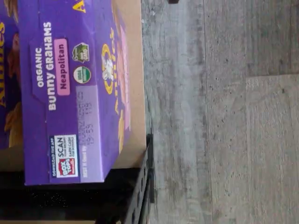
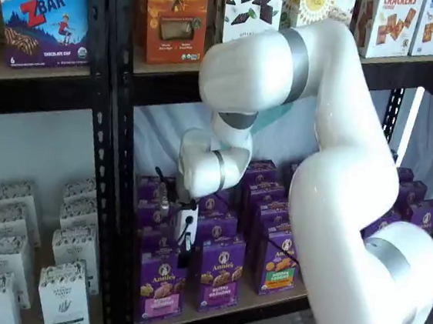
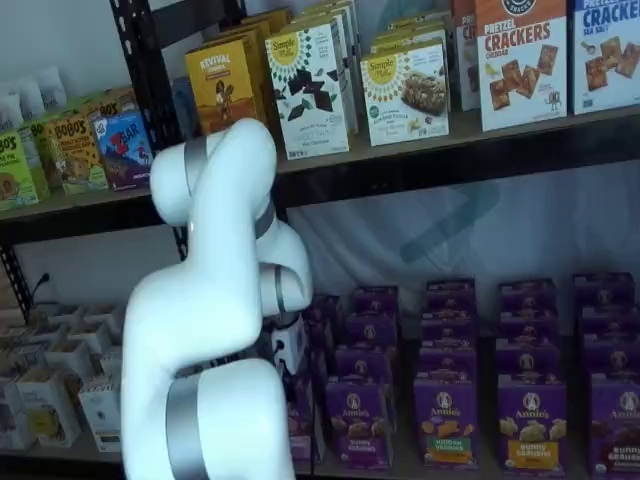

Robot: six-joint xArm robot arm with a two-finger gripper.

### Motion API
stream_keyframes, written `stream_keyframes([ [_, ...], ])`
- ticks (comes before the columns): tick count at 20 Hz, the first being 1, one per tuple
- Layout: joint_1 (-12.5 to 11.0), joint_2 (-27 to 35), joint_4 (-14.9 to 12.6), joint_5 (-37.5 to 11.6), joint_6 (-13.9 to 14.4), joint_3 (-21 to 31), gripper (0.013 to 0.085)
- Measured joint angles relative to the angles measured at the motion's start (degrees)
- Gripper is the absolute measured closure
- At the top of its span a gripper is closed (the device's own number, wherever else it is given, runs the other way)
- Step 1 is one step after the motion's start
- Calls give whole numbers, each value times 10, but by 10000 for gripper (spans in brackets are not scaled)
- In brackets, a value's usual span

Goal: Pick up the purple box with a pink patch in the middle, on the bottom shelf, the first box from the left

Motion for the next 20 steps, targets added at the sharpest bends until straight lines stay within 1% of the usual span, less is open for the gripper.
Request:
stream_keyframes([
  [11,3,31,-41,17,40,-38,130],
  [20,3,53,-48,22,47,-59,130],
])
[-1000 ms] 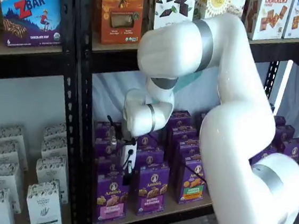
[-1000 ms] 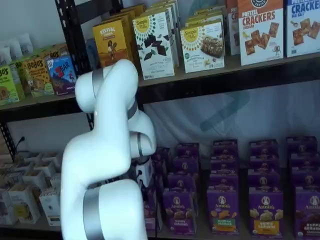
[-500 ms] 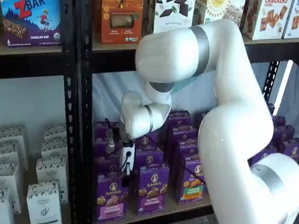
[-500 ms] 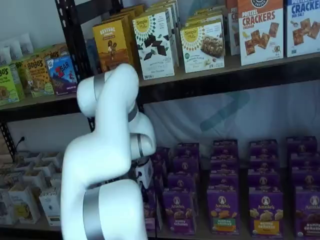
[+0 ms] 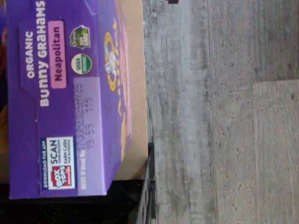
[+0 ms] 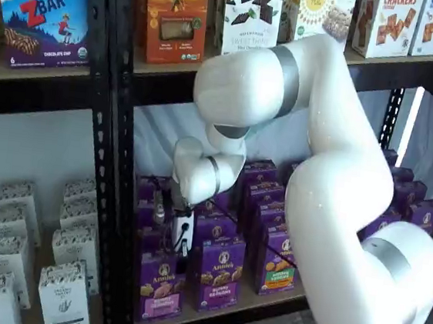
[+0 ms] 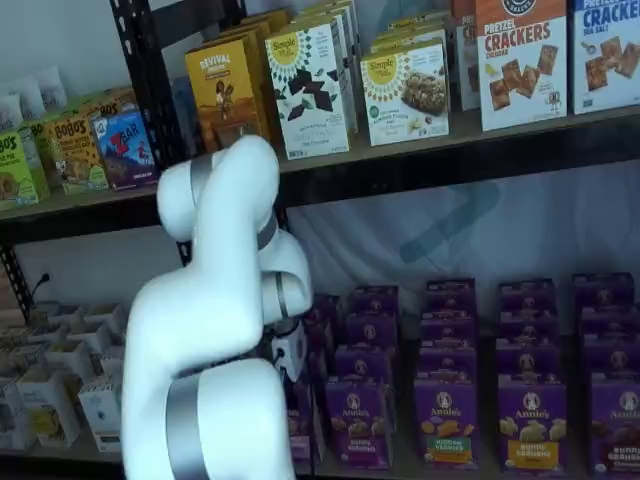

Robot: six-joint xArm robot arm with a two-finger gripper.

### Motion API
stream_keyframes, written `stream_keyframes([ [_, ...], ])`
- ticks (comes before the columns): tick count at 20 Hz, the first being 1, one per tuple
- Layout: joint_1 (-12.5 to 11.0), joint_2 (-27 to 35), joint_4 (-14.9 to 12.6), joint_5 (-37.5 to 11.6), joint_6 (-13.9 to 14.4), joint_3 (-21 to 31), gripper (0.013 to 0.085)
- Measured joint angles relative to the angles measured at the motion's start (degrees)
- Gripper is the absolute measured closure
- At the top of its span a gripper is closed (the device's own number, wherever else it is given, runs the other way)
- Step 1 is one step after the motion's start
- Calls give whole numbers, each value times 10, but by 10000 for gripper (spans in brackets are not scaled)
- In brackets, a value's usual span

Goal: Pick up the purple box with a pink patch in the middle, on the bottom shelf, the first box from the left

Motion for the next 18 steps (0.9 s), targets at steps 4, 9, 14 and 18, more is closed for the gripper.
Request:
stream_keyframes([
  [4,1,8,12,9,-10,-13,130],
  [9,2,20,11,21,-7,-32,130],
  [14,4,33,8,20,-3,-46,130],
  [18,5,47,13,21,-6,-59,130],
])
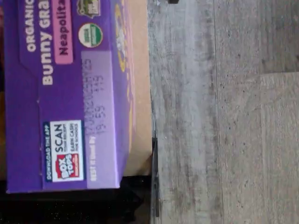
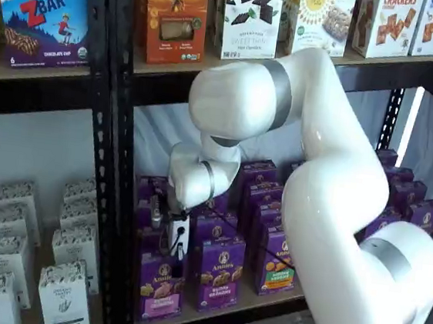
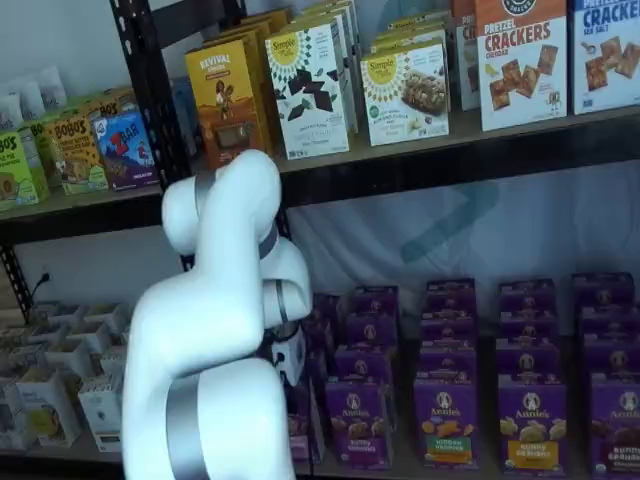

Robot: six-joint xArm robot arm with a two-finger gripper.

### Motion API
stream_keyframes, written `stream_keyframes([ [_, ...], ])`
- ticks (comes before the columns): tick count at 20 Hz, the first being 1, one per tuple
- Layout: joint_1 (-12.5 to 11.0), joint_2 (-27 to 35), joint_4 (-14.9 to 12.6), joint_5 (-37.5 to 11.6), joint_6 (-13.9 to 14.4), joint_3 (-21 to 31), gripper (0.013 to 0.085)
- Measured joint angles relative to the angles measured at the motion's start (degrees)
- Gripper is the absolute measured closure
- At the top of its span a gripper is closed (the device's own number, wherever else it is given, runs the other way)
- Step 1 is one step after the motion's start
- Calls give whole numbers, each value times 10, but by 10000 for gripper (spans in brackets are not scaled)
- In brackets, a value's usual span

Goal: Pick up the purple box with a pink patch in the middle, on the bottom shelf, the first box from the left

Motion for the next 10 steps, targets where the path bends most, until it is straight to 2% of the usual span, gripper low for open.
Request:
stream_keyframes([
  [10,1,14,-6,-3,6,-12,130],
])
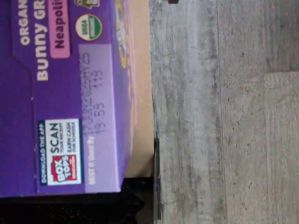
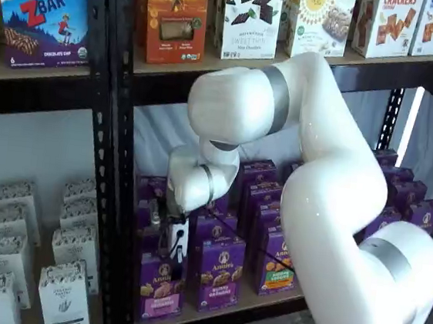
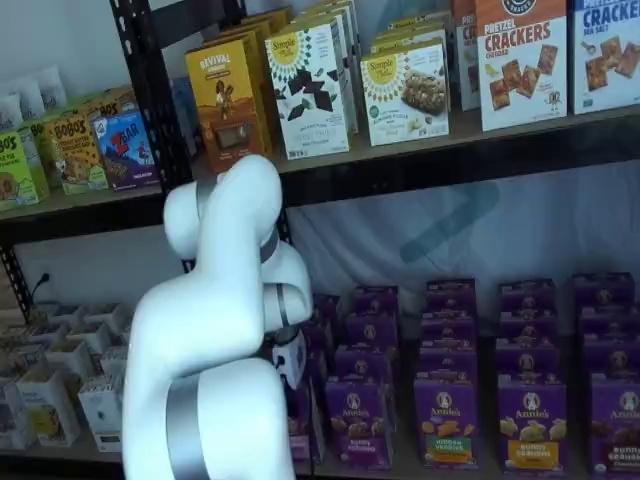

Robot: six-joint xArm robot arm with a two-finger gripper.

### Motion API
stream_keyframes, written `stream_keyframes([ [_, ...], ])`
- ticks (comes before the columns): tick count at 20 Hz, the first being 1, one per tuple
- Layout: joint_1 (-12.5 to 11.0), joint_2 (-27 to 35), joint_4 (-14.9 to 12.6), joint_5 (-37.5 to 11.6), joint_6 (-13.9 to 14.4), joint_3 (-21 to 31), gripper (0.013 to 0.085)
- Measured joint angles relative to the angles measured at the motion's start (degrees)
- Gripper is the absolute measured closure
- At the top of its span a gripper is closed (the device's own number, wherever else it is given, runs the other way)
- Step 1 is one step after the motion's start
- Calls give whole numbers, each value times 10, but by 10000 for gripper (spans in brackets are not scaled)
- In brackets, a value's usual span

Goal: Pick up the purple box with a pink patch in the middle, on the bottom shelf, the first box from the left

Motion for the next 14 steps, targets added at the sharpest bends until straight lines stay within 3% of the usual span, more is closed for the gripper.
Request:
stream_keyframes([
  [2,0,0,0,1,0,0,130],
  [4,0,0,-2,1,1,0,210],
  [12,0,2,-1,4,2,-1,370],
  [14,0,2,2,7,-2,-2,370],
])
